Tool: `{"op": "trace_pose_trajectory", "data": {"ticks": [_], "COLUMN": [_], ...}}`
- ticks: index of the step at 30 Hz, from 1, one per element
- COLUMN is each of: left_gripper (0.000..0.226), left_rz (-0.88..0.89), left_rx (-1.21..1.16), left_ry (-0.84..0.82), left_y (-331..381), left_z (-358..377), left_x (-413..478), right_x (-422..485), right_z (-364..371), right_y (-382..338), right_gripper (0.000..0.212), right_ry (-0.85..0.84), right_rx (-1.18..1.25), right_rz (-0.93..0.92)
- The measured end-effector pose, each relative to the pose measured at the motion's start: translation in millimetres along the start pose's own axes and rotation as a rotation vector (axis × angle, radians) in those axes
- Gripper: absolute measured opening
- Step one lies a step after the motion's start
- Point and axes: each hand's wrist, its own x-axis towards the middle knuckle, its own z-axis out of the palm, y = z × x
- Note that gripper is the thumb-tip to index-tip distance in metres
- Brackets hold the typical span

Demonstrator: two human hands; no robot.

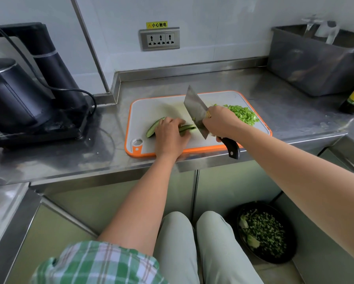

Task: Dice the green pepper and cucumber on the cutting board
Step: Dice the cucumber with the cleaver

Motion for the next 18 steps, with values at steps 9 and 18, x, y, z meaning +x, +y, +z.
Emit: {"op": "trace_pose_trajectory", "data": {"ticks": [9,18], "left_gripper": [0.023,0.023], "left_rz": [-0.016,-0.018], "left_rx": [-0.033,-0.05], "left_ry": [-0.002,0.025], "left_y": [1,3], "left_z": [-2,-3], "left_x": [-2,-3], "right_x": [5,0], "right_z": [12,3], "right_y": [-3,-8], "right_gripper": [0.007,0.009], "right_ry": [-0.013,-0.034], "right_rx": [-0.058,-0.007], "right_rz": [-0.003,0.007]}}
